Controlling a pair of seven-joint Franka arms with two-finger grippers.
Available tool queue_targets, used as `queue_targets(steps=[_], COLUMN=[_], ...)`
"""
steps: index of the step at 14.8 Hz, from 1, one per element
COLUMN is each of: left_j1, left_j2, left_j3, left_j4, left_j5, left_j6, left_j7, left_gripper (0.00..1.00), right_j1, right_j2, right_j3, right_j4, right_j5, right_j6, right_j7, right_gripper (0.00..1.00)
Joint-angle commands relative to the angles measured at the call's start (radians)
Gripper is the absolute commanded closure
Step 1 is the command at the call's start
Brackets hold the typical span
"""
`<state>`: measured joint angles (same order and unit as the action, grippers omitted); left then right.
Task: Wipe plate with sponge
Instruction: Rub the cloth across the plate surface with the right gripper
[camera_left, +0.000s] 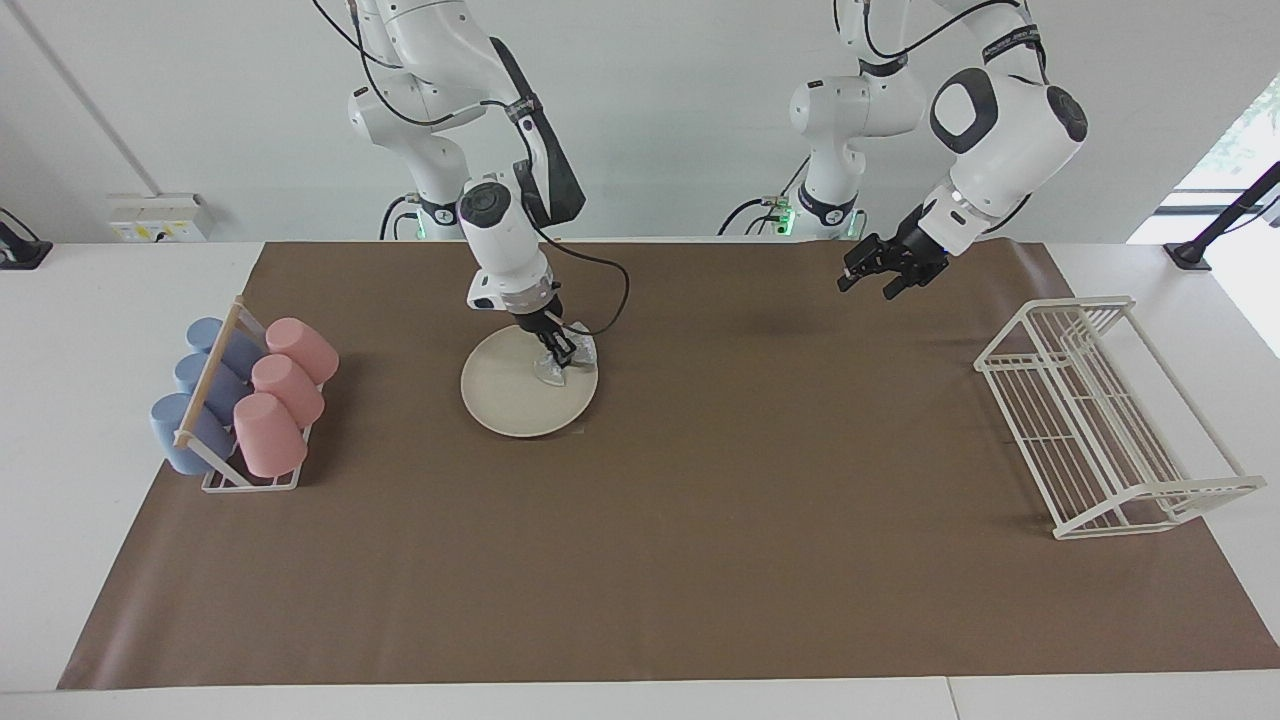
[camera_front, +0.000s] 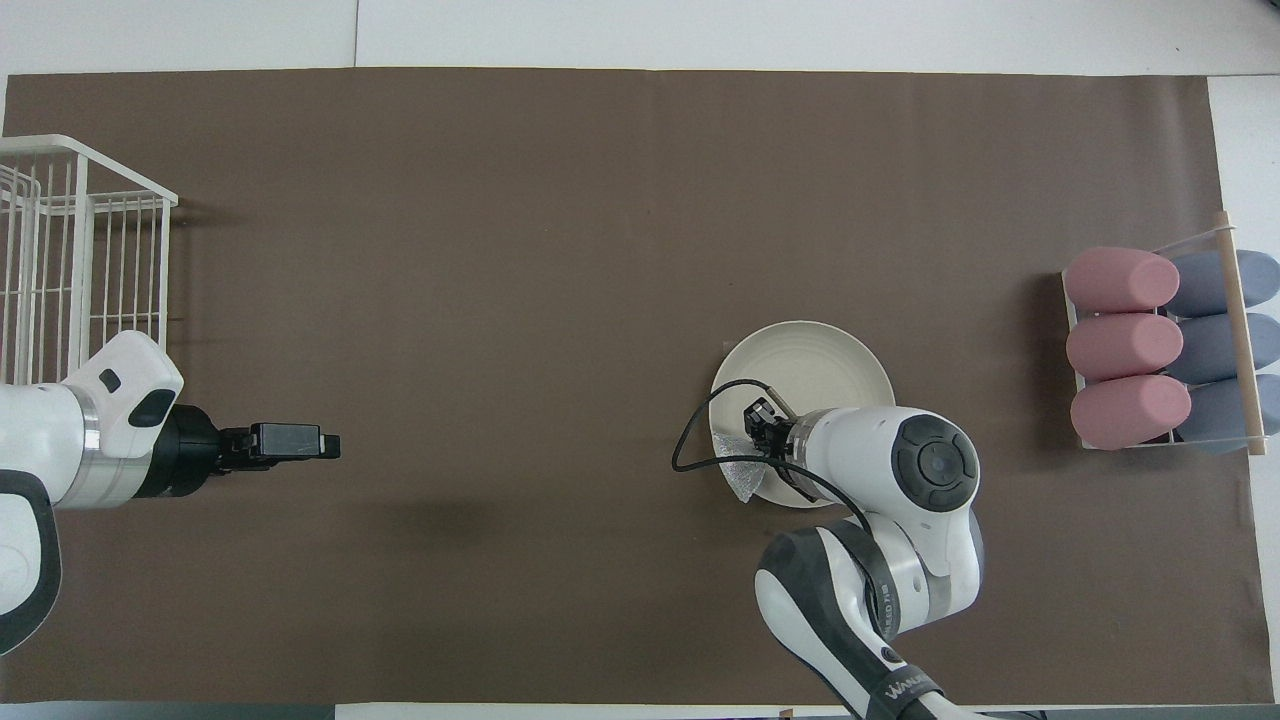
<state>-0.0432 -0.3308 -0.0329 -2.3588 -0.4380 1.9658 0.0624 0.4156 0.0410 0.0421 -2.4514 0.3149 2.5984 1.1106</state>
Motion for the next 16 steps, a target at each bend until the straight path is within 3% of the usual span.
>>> queue_targets(steps=[1,3,6,10,14,16], left_j1=[0.009,0.009,0.009,0.009,0.009,0.009], left_j2=[0.007,0.007,0.007,0.007,0.007,0.007], left_j3=[-0.005,-0.005,-0.005,-0.005,-0.005,-0.005], left_j4=[0.012,0.012,0.012,0.01,0.01,0.01], left_j5=[0.024,0.024,0.024,0.025,0.024,0.024], left_j6=[0.007,0.008,0.01,0.011,0.016,0.016], left_j7=[-0.016,-0.018,-0.018,-0.018,-0.018,-0.018], left_gripper=[0.0,0.0,0.0,0.0,0.0,0.0], right_j1=[-0.119,-0.194,-0.184,-0.13,-0.003,0.003], right_j2=[0.013,0.016,0.014,0.011,0.008,0.008], right_j3=[0.004,0.005,0.005,0.007,0.005,0.005], right_j4=[-0.015,-0.015,-0.017,-0.018,-0.018,-0.018], right_j5=[0.026,0.026,0.026,0.027,0.027,0.027], right_j6=[0.016,0.014,0.014,0.012,0.02,0.02], right_j7=[-0.206,-0.308,-0.302,-0.223,-0.039,-0.023], right_gripper=[1.0,1.0,1.0,1.0,1.0,1.0])
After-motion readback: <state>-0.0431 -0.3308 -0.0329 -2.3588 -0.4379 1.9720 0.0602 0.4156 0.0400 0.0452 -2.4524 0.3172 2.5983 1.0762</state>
